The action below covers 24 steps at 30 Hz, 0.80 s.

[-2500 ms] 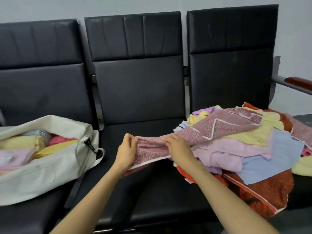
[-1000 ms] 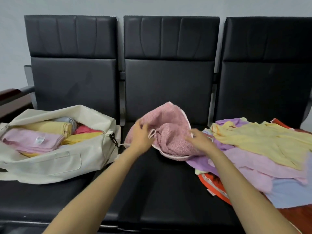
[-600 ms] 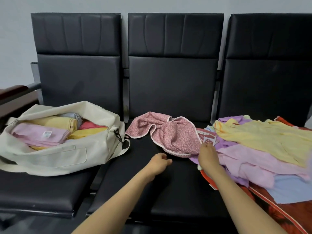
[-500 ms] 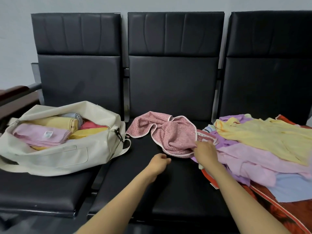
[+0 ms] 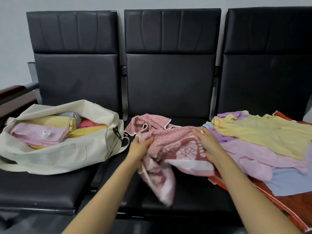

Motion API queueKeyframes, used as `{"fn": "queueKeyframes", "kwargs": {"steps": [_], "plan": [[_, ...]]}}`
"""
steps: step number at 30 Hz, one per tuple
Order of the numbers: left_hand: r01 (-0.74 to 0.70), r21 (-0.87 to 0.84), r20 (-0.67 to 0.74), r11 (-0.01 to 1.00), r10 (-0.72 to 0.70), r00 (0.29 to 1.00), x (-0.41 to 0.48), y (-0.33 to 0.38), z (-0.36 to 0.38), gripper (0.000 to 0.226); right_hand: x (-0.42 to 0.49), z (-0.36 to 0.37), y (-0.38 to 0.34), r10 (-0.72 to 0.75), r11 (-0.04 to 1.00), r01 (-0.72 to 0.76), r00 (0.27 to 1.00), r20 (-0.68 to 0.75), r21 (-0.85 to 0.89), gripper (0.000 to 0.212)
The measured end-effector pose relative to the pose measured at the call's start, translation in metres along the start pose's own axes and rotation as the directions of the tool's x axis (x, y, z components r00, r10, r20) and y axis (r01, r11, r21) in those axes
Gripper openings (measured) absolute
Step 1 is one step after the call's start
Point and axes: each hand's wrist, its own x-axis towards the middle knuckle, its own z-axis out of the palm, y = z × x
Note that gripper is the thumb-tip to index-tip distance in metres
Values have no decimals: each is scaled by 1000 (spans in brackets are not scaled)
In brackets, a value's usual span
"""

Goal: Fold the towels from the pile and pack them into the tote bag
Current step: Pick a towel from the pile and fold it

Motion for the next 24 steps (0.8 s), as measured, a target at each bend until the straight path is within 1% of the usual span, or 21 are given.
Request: {"fn": "queueKeyframes", "kwargs": {"steps": [2, 3, 4, 5, 6, 7, 8, 9, 10, 11, 12, 13, 14, 16, 17, 18, 19, 20, 21, 22, 24], "plan": [[42, 90, 118, 995, -52, 992, 0, 20, -25, 62, 0, -11, -5, -32, 999, 32, 999, -14, 5, 12], [30, 144, 134, 989, -50, 990, 1, 24, -37, 68, -1, -15, -6, -78, 995, 76, 996, -34, -60, 10], [-17, 211, 101, 977, -4, 995, 3, 23, -46, 70, 0, -19, -4, -153, 969, 136, 986, -69, -206, 11], [-70, 331, 31, 941, 64, 997, 4, 19, -52, 69, 2, -21, 1, -233, 905, 185, 969, -83, -384, 17], [-105, 507, -36, 856, 142, 989, 5, 13, -57, 66, 2, -23, 8, -286, 805, 198, 956, -73, -559, 26], [-114, 705, -74, 700, 232, 970, 5, 5, -60, 64, 3, -23, 16, -309, 684, 195, 950, -36, -703, 37], [-127, 848, -55, 514, 324, 944, 6, -4, -63, 62, 2, -22, 24, -313, 557, 198, 949, 17, -807, 45], [-169, 911, 7, 375, 395, 919, 4, -10, -63, 58, 0, -21, 29, -305, 450, 220, 949, 83, -866, 47], [-227, 926, 80, 302, 428, 900, 1, -14, -62, 52, -4, -20, 30, -298, 376, 269, 941, 159, -887, 42], [-296, 915, 160, 274, 428, 890, -4, -17, -59, 43, -8, -19, 30, -293, 348, 348, 922, 252, -870, 30], [-370, 886, 244, 278, 399, 884, -11, -18, -54, 31, -13, -18, 29, -255, 344, 426, 900, 354, -837, 17], [-438, 851, 333, 292, 346, 877, -19, -20, -50, 18, -19, -16, 29, -187, 350, 490, 871, 453, -798, 11], [-487, 818, 412, 305, 278, 868, -28, -25, -47, 11, -24, -17, 32, -103, 338, 529, 843, 528, -778, 14], [-517, 801, 507, 302, 119, 854, -42, -28, -43, 17, -31, -18, 40, 49, 282, 562, 801, 596, -778, 17], [-508, 813, 521, 283, 35, 853, -47, -29, -44, 24, -34, -20, 44, 96, 263, 571, 786, 610, -777, 16], [-491, 835, 517, 248, -50, 855, -50, -30, -47, 33, -36, -22, 47, 125, 266, 570, 779, 614, -777, 13], [-472, 857, 502, 206, -127, 856, -51, -30, -51, 44, -38, -24, 48, 147, 292, 560, 775, 615, -775, 13], [-455, 876, 479, 159, -178, 860, -50, -30, -56, 54, -41, -27, 47, 181, 317, 543, 770, 612, -778, 23], [-443, 888, 459, 120, -193, 867, -49, -30, -59, 59, -42, -29, 46, 219, 337, 525, 764, 607, -782, 36], [-430, 898, 439, 92, -174, 881, -46, -31, -61, 61, -43, -31, 45, 251, 339, 515, 757, 603, -788, 46], [-371, 928, 372, 24, -54, 927, -41, -32, -61, 61, -43, -32, 43, 260, 327, 523, 751, 607, -787, 51]]}}
